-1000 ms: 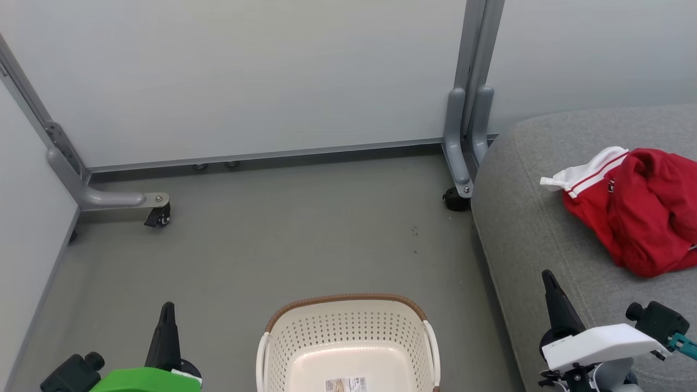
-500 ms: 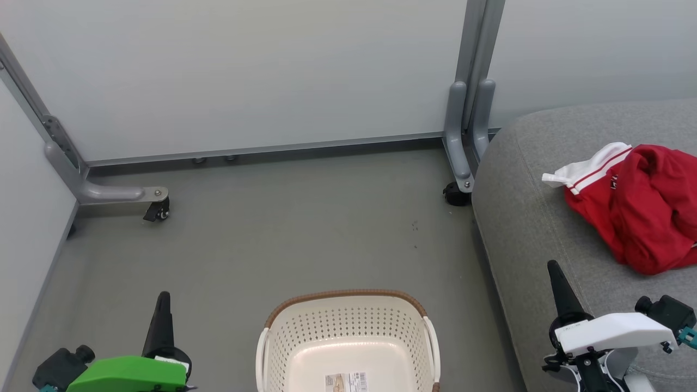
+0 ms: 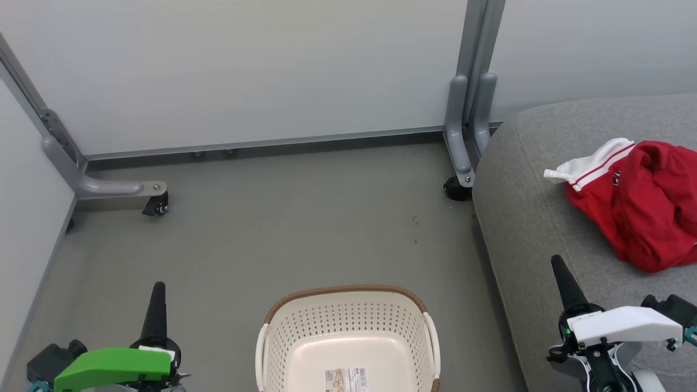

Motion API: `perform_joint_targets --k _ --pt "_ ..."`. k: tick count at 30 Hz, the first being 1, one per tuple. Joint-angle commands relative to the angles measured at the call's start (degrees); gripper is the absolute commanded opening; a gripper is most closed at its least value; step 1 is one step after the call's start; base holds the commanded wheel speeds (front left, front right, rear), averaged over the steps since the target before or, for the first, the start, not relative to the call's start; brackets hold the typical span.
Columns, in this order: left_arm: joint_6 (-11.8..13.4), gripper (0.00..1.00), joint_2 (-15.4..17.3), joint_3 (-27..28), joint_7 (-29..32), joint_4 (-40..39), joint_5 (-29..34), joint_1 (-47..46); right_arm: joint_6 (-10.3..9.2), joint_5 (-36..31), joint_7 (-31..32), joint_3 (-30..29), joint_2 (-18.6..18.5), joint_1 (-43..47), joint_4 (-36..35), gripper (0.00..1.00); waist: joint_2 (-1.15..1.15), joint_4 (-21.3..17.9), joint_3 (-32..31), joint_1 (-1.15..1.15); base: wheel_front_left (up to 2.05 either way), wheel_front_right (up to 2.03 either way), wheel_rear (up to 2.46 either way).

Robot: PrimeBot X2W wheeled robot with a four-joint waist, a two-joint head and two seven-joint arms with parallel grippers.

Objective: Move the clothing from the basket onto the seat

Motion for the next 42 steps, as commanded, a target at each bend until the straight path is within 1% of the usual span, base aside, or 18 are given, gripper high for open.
perform_joint_targets --k 1,19,42 --pt "-0.4 0.0 0.6 0.4 0.4 -0.1 -1.4 -1.9 0.03 1.5 0.4 -0.3 -0.2 -1.5 -0.2 0.0 0.0 0.0 0.1 0.0 0.0 0.0 0.0" --pt "-1.3 0.0 0.5 1.8 2.9 1.0 -10.3 -4.0 0.03 10.6 2.9 -2.1 0.1 -3.0 0.6 0.0 0.0 0.1 1.2 0.0 0.0 0.0 0.0" --pt "-2.1 0.0 0.4 3.5 5.6 2.3 -19.7 -6.1 0.02 20.2 5.6 -4.0 0.5 -4.5 1.5 0.0 0.0 0.1 2.6 0.0 0.0 0.0 0.0"
